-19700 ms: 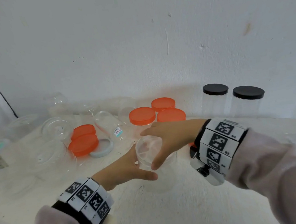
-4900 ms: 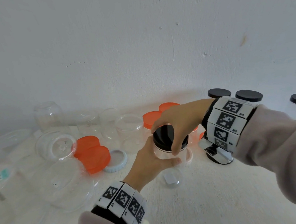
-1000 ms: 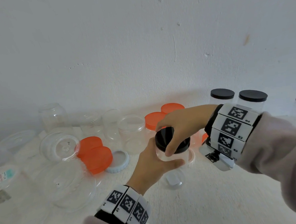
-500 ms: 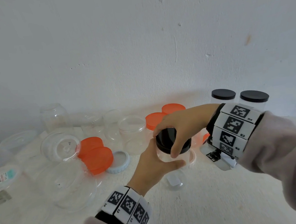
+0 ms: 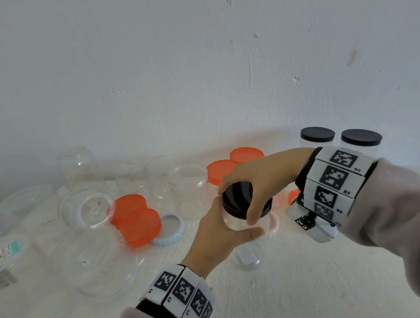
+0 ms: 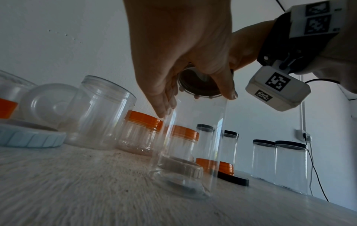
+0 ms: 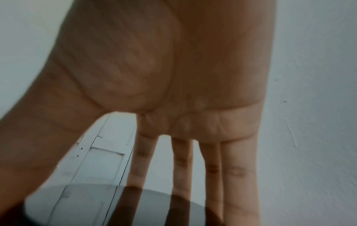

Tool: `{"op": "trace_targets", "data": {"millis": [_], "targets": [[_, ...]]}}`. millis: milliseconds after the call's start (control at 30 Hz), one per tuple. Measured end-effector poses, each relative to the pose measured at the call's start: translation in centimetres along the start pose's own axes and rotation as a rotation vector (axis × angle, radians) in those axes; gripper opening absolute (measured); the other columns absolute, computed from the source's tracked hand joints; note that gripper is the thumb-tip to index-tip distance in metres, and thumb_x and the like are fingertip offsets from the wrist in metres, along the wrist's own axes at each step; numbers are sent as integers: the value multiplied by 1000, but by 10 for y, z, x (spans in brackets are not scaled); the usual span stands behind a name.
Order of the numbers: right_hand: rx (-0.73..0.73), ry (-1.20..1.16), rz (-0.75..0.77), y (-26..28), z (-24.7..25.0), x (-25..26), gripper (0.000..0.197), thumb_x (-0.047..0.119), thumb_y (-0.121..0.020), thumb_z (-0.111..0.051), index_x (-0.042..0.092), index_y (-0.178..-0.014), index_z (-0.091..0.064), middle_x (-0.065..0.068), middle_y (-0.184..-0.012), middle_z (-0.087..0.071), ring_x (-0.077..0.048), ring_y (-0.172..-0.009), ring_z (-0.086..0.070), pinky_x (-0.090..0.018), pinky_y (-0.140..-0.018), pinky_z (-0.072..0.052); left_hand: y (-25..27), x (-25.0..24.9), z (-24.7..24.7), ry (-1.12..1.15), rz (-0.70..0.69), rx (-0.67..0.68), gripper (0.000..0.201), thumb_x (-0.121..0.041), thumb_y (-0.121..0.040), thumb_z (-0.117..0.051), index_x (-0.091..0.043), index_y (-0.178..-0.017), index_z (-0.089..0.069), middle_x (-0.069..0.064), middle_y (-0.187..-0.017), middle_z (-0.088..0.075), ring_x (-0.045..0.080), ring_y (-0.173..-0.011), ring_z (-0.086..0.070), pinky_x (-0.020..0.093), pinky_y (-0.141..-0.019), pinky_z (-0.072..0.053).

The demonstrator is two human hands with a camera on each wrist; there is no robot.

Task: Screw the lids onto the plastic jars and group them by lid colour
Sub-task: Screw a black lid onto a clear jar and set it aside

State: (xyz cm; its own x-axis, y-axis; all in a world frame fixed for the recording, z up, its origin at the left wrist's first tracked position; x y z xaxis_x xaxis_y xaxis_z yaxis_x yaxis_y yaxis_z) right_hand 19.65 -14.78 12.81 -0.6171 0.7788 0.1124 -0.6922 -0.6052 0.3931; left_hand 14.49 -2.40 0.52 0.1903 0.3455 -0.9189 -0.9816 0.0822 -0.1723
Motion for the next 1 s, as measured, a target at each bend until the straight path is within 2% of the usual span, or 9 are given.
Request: {"op": "trace_targets", "data": {"millis": [167,233,300,400,467,667,767,900,1000], "targets": [[-102,-7,-43,-5,-6,-3,70,81,-59,-64,43,-115,-46,18,-98,-52,-11,-88,-60,-30,-68,-55,1,1,1,10,20,5,77,-41,-61,-88,-39,-123,-43,-22,-114,-59,-17,-100,-52,0,-69,-42],[-147,5,-64,-6,-11,-3,71,84,-61,-59,39,-114,-45,19,-88,-48,-4,-78,-53,-25,-59,-46,0,1,0,5,25,10,75,-42,-61,-87,-42,-120,-41,-23,-113,-59,-17,-99,-52,-1,-69,-41],[-143,1,-72,-5,-10,-3,74,84,-62,-59,38,-118,-44,19,-92,-49,-3,-81,-51,-25,-65,-44,0,2,0,6,26,9,75,-42,-61,-87,-44,-119,-41,-23,-113,-59,-18,-100,-52,-2,-69,-41],[-22,-33,-49,-1,-5,-5,83,72,-61,-71,46,-132,-36,16,-123,-47,-11,-109,-50,-36,-91,-48,0,3,0,17,22,0,79,-44,-59,-88,-39,-124,-43,-23,-115,-59,-15,-103,-52,2,-72,-42],[3,-16,-13,1,-2,-5,84,62,-62,-77,51,-134,-35,18,-130,-41,-12,-118,-44,-39,-98,-45,-1,3,-1,12,19,-5,83,-45,-58,-88,-36,-128,-43,-23,-117,-59,-9,-108,-53,7,-76,-39],[-134,-32,-36,-4,-7,-6,67,79,-54,-67,47,-108,-45,19,-104,-51,-9,-96,-55,-32,-80,-52,0,2,0,10,24,-4,79,-45,-59,-87,-40,-124,-43,-24,-115,-59,-13,-104,-53,7,-74,-41],[-170,-12,-49,-5,-10,-5,67,81,-58,-63,40,-109,-45,15,-94,-52,-6,-84,-54,-28,-71,-50,0,1,-1,5,25,1,75,-44,-60,-87,-47,-118,-40,-25,-113,-59,-16,-102,-52,8,-73,-42],[-85,-60,4,1,-6,-6,79,67,-63,-74,46,-130,-39,21,-117,-45,-5,-102,-48,-28,-84,-46,0,3,-1,21,20,-8,80,-44,-58,-88,-42,-124,-43,-24,-115,-59,-14,-105,-52,7,-75,-40],[-87,-32,64,3,-3,-5,78,58,-64,-78,50,-132,-40,24,-121,-40,-6,-115,-42,-28,-90,-44,-1,4,-1,14,11,-11,83,-46,-58,-88,-40,-127,-41,-26,-116,-58,-13,-108,-51,7,-76,-39]]}}
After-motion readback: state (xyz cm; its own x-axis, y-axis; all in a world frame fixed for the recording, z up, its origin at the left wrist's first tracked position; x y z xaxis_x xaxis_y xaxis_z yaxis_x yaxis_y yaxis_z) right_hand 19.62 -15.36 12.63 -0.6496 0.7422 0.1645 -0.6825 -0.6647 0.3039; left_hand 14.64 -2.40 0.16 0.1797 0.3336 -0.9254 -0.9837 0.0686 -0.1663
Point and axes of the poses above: each hand's wrist, its own y-axis away from the middle knuckle, its own z-axis out of the back of the hand, x = y × z, the point moved 2 cm from there along -y, towards the middle knuckle
